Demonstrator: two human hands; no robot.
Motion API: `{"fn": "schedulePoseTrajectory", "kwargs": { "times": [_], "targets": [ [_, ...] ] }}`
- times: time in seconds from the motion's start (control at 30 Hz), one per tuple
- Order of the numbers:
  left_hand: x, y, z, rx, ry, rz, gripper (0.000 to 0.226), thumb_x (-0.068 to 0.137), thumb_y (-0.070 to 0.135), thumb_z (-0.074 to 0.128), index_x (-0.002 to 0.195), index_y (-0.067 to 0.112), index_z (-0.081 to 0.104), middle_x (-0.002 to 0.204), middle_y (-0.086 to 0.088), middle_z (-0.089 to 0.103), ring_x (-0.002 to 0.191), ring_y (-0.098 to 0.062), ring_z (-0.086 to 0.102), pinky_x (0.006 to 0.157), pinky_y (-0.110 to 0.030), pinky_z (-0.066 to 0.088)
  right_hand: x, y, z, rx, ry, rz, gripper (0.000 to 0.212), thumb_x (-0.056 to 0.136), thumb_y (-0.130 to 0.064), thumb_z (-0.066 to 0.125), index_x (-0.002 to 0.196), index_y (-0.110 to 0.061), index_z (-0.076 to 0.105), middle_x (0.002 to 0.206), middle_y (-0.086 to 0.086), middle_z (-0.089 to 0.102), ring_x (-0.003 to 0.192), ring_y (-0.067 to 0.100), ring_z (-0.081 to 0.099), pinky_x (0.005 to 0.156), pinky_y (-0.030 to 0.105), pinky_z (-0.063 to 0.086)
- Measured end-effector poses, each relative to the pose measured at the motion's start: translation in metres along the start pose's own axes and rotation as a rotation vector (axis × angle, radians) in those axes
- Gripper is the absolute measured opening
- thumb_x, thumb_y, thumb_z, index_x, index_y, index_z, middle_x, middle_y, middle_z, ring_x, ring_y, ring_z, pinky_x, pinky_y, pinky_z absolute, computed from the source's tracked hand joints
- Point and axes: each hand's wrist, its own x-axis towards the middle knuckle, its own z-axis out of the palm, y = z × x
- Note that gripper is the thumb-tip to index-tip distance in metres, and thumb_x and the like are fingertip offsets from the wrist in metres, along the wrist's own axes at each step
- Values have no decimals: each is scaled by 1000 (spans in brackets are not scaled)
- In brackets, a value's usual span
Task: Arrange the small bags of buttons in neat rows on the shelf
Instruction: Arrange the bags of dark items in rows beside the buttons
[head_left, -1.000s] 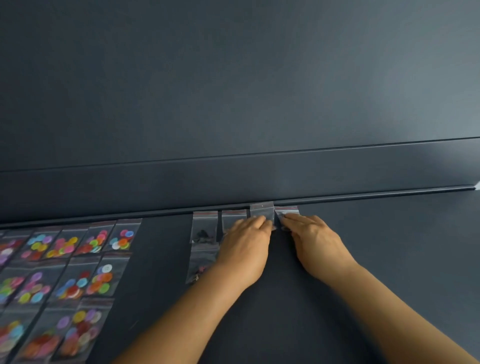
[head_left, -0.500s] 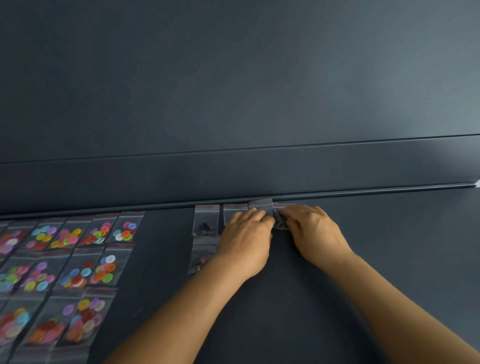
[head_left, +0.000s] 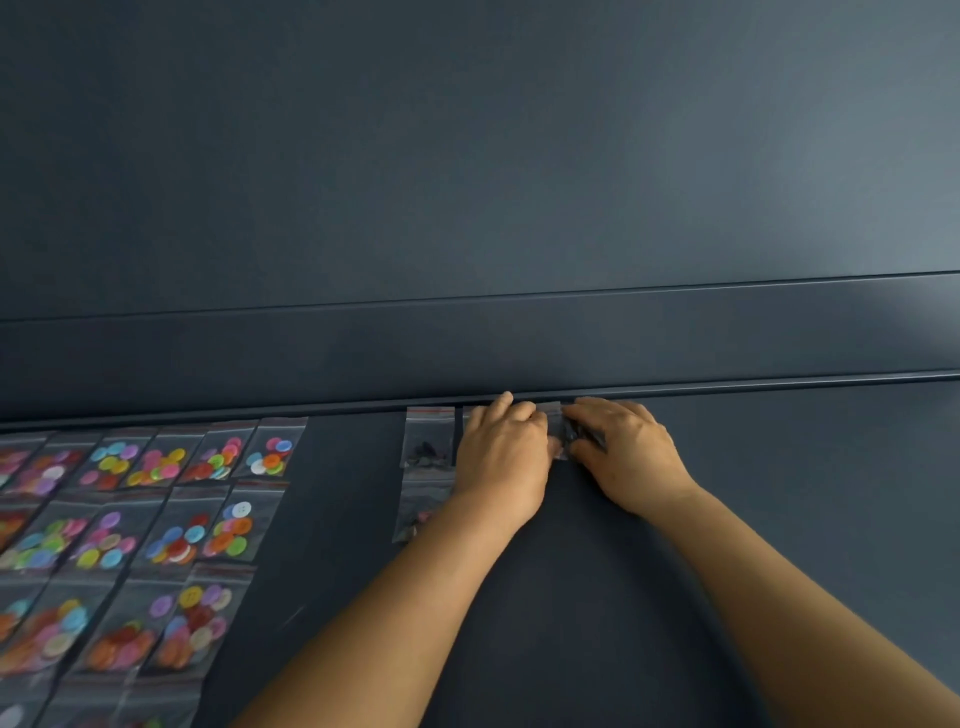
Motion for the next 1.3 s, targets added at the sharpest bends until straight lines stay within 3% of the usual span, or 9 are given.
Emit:
{"fn": "schedulePoseTrajectory", "kwargs": {
  "times": [0.17,0.27,0.37,0.53,0.8,0.97,1.17,1.3],
  "targets": [
    [-2,2,1,7,17,-6,46,101,35,36,141,12,38,150,0,34,144,-21,14,113,-36,11,3,-4,-5,27,-45,4,44,88,-17,56,132,-24,52,140,-8,48,134,17,34,110,41,29],
    [-10,1,-4,-44,93,19,49,99,35,42,142,10,37,146,-2,39,140,-21,23,113,-33,16,-1,-2,-8,56,18,12,49,85,-20,63,132,-20,52,136,-2,52,131,19,39,108,38,31],
    [-17,0,-7,-76,165,73,40,97,31,49,132,11,50,133,0,51,127,-19,38,105,-29,28,-8,-1,-7,65,73,0,39,84,-19,65,123,-17,59,126,0,60,122,23,45,99,33,37],
    [-21,-1,-3,-52,98,28,26,92,8,53,118,10,59,121,-2,57,114,-21,47,89,-32,43,-12,-2,-1,74,79,-19,33,88,-11,59,119,-21,63,120,-4,62,117,21,49,89,25,38],
    [-21,1,-5,-26,102,34,27,90,2,53,115,9,60,114,-3,58,109,-23,50,81,-31,42,-10,-6,-3,4,86,5,33,88,-9,56,119,-19,61,123,-2,61,116,22,49,84,23,34],
    [-39,-8,-21,-25,148,29,36,92,12,55,127,10,53,126,-4,55,120,-23,46,100,-32,37,-21,-30,-5,-38,91,-107,40,87,-15,59,127,-16,56,132,1,56,125,24,45,101,36,37],
    [-103,-61,-53,36,182,-96,53,94,35,50,142,17,37,144,-3,43,136,-22,32,114,-34,18,-41,-94,15,-198,-44,-243,59,90,-47,51,142,-27,32,149,-7,32,139,16,25,111,35,20],
    [-159,-106,-66,8,190,-216,56,96,42,45,146,24,28,150,4,34,139,-15,24,115,-30,13,-61,-150,36,-170,-103,-319,65,89,-54,46,145,-31,23,152,-11,25,140,13,21,113,33,14]
  ]
}}
